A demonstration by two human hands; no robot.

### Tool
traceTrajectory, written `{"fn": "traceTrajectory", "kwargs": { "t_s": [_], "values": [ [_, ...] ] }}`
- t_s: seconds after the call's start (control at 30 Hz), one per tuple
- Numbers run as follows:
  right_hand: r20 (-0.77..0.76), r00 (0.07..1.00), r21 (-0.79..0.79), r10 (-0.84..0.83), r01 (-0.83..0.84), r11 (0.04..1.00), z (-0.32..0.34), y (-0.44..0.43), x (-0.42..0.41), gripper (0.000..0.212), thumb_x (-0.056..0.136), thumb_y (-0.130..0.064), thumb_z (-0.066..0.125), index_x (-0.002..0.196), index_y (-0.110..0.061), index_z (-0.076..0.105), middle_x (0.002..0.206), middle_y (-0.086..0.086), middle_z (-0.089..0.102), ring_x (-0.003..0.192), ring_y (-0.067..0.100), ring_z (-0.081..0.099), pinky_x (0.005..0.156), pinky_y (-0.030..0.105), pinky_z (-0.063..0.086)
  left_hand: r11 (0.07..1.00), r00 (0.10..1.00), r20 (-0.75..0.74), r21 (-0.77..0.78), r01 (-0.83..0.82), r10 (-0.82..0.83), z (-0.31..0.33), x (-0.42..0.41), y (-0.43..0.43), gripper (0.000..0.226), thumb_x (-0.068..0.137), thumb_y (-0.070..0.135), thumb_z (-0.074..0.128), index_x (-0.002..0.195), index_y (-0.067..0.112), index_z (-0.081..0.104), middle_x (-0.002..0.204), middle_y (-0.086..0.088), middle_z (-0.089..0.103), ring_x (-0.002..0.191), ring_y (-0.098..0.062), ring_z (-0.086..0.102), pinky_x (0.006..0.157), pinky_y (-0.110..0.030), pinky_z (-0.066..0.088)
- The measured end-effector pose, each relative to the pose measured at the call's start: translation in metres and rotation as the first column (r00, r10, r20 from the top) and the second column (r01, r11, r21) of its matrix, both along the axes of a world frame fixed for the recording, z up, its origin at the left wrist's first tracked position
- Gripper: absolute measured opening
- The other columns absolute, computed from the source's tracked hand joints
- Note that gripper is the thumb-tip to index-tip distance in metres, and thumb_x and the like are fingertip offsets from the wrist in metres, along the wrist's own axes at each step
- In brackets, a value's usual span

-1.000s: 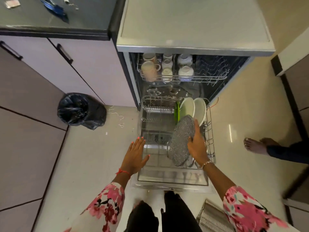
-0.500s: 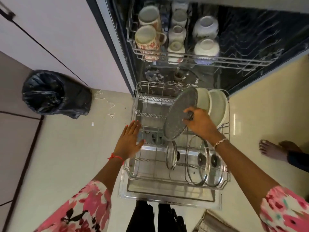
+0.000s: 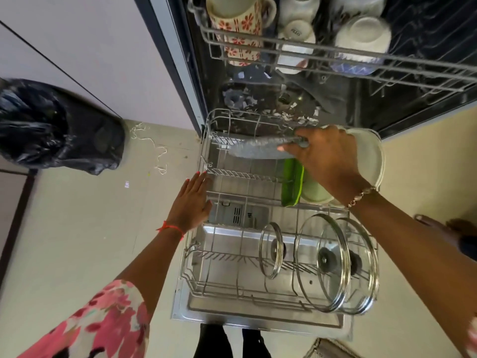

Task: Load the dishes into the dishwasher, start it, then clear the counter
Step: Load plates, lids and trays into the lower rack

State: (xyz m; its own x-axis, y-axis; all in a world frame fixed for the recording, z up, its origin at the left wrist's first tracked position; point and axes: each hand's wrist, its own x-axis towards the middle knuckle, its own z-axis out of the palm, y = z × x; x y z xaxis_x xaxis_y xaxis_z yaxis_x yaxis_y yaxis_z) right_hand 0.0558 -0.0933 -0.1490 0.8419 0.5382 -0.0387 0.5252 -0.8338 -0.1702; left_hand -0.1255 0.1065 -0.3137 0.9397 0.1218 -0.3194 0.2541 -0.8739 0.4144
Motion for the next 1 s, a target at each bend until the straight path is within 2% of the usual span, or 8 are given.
{"fn": "traceTrajectory", "kwargs": {
  "t_s": [0.1, 0.23, 0.37, 0.47, 0.6, 0.8, 0.9, 1.0],
  "values": [
    [0.05, 0.998, 0.063, -0.037, 0.034, 0.997, -0.006, 0.013, 0.009, 0.043, 0.083, -0.052, 0.058, 0.101, -0.014, 0.07, 0.095, 0.017, 0.069, 0.09, 0.036, 0.064, 0.071, 0.035, 0.044, 1.0, 1.0, 0.002, 0.005, 0.011, -0.011, -0.009, 0.007, 0.004, 0.064, 0.092, 0.018, 0.052, 0.146, 0.006, 0.021, 0.155, -0.011, 0.015, 0.144, -0.024, 0.008, 0.114, -0.032, 0.0],
    [-0.018, 0.994, -0.029, -0.109, 0.108, 0.994, -0.015, 0.022, 0.017, 0.044, 0.087, -0.052, 0.053, 0.11, -0.016, 0.067, 0.111, 0.013, 0.065, 0.104, 0.032, 0.059, 0.078, 0.033, 0.043, 1.0, 1.0, 0.024, 0.011, 0.018, -0.019, -0.019, 0.02, 0.007, 0.066, 0.09, 0.017, 0.054, 0.146, 0.006, 0.021, 0.155, -0.01, 0.014, 0.144, -0.024, 0.007, 0.114, -0.032, 0.001],
    [-0.095, 0.95, 0.032, -0.298, 0.302, 0.953, -0.028, 0.026, 0.029, 0.044, 0.086, -0.053, 0.054, 0.111, -0.018, 0.066, 0.117, 0.01, 0.063, 0.108, 0.031, 0.057, 0.083, 0.032, 0.042, 1.0, 0.999, 0.028, 0.014, 0.028, -0.028, -0.03, 0.033, 0.01, 0.066, 0.091, 0.016, 0.054, 0.146, 0.004, 0.019, 0.155, -0.013, 0.013, 0.144, -0.026, 0.006, 0.114, -0.034, 0.003],
    [-0.171, 0.896, 0.096, -0.41, 0.429, 0.898, -0.042, 0.03, 0.036, 0.043, 0.084, -0.053, 0.057, 0.101, -0.015, 0.07, 0.108, 0.011, 0.066, 0.101, 0.029, 0.061, 0.079, 0.031, 0.043, 1.0, 0.999, 0.027, 0.011, 0.016, -0.016, -0.036, 0.039, 0.013, 0.066, 0.091, 0.016, 0.054, 0.146, 0.004, 0.02, 0.155, -0.013, 0.012, 0.144, -0.026, 0.005, 0.114, -0.034, 0.003],
    [-0.283, 0.855, 0.23, -0.435, 0.501, 0.834, -0.058, 0.026, 0.041, 0.04, 0.082, -0.048, 0.061, 0.078, -0.009, 0.067, 0.078, 0.008, 0.057, 0.073, 0.021, 0.054, 0.065, 0.03, 0.038, 1.0, 0.999, 0.039, -0.006, 0.029, -0.029, -0.042, 0.042, 0.015, 0.066, 0.089, 0.013, 0.057, 0.144, 0.001, 0.024, 0.154, -0.016, 0.014, 0.143, -0.029, 0.009, 0.115, -0.038, 0.011],
    [-0.361, 0.854, 0.325, -0.374, 0.491, 0.808, -0.081, 0.016, 0.026, 0.036, 0.084, -0.04, 0.063, 0.06, -0.013, 0.059, 0.068, 0.006, 0.053, 0.069, 0.022, 0.047, 0.067, 0.034, 0.043, 1.0, 0.998, 0.069, 0.004, -0.003, 0.003, -0.053, 0.048, 0.021, 0.072, 0.086, 0.005, 0.059, 0.144, -0.002, 0.019, 0.154, -0.018, 0.006, 0.141, -0.028, 0.001, 0.113, -0.035, 0.009],
    [-0.346, 0.866, 0.339, -0.361, 0.474, 0.812, -0.084, 0.016, 0.022, 0.037, 0.085, -0.038, 0.061, 0.058, -0.016, 0.052, 0.067, 0.005, 0.05, 0.068, 0.022, 0.045, 0.07, 0.031, 0.039, 0.999, 0.995, 0.08, -0.013, -0.053, 0.054, -0.06, 0.05, 0.022, 0.073, 0.084, -0.006, 0.054, 0.144, -0.005, 0.011, 0.154, -0.02, 0.004, 0.14, -0.027, -0.002, 0.114, -0.041, 0.021],
    [-0.315, 0.879, 0.295, -0.358, 0.449, 0.843, -0.086, 0.02, 0.016, 0.041, 0.087, -0.032, 0.061, 0.053, -0.015, 0.046, 0.064, 0.004, 0.046, 0.066, 0.021, 0.041, 0.066, 0.023, 0.024, 0.997, 0.995, 0.077, -0.047, -0.057, 0.06, -0.063, 0.048, 0.019, 0.078, 0.077, -0.018, 0.051, 0.142, -0.008, 0.007, 0.152, -0.022, 0.001, 0.137, -0.028, -0.003, 0.098, -0.037, 0.044]
  ]
}}
